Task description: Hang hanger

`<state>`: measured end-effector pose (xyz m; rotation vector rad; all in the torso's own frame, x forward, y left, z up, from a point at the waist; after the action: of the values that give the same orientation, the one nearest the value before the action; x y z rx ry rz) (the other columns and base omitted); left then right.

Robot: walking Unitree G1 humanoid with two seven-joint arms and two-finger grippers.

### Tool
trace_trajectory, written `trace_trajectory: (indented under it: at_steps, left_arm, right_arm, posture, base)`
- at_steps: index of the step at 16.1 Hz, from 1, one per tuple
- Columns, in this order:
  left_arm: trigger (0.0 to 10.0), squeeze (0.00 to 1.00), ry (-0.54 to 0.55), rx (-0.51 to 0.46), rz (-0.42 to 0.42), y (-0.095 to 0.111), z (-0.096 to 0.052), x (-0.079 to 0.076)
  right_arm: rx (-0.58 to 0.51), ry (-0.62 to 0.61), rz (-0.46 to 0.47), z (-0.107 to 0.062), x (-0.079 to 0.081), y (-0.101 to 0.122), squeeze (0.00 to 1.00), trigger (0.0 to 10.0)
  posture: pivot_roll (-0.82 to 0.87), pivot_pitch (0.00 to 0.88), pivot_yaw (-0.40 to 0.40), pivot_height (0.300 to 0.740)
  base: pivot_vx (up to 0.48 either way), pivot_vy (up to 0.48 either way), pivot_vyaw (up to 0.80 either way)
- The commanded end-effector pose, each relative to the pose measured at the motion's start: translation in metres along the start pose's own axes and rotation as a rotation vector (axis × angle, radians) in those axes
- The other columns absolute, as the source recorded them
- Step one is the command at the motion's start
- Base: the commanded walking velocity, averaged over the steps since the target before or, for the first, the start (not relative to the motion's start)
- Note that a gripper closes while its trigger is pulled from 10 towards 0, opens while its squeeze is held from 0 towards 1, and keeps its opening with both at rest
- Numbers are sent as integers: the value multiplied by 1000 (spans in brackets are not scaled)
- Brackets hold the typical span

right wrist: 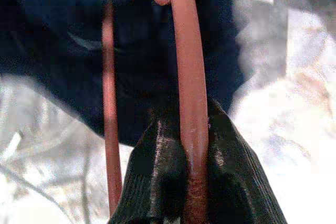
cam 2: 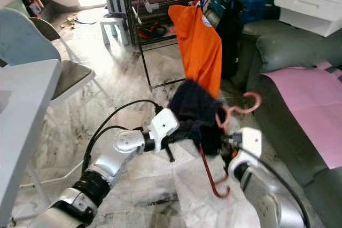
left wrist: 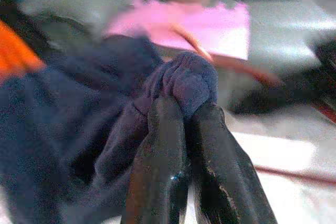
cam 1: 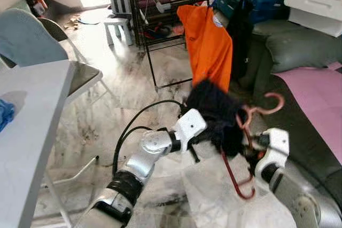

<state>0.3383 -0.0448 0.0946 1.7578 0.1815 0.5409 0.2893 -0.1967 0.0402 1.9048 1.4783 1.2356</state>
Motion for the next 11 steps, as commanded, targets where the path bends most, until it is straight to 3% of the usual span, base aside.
trace_trajectory:
  at_steps: [1, 3, 6, 11]
  left_arm:
    - [10000, 0, 59, -27, 25, 10, -1, 15]
    - [10000, 0, 159, -52, 25, 18, -2, 33]
    - [10000, 0, 299, -57, 39, 20, -12, 60]
    - [10000, 0, 426, 8, 75, 11, -23, 88]
  right_arm:
    - [9, 35, -26, -4, 6, -2, 0, 10000]
    - [137, 17, -103, -13, -8, -41, 0, 10000]
    - [270, -33, -127, -34, -39, -86, 0, 10000]
    - [351, -1, -201, -66, -57, -100, 0, 10000]
  posture:
    - [-72, 0, 46, 740]
    - [-72, 0, 41, 740]
    - [-66, 0, 35, 740]
    - [-73, 0, 35, 740]
  base:
    - [0, 0, 0]
    - [0, 0, 0]
    - [0, 0, 0]
    - [0, 0, 0]
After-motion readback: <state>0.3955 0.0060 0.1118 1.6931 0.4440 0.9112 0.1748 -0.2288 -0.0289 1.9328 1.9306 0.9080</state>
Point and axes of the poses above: a point about 5 cm out from each wrist's last joint towards the gripper, its own z axis pointing out of the wrist towards the gripper, its own y axis along the axis of the wrist's last joint, x = y × z, the point moved 6 cm from there along z, pointing out of the wrist towards the gripper, and after that the axes turned 6 degrees about z, right-handed, at the moved point
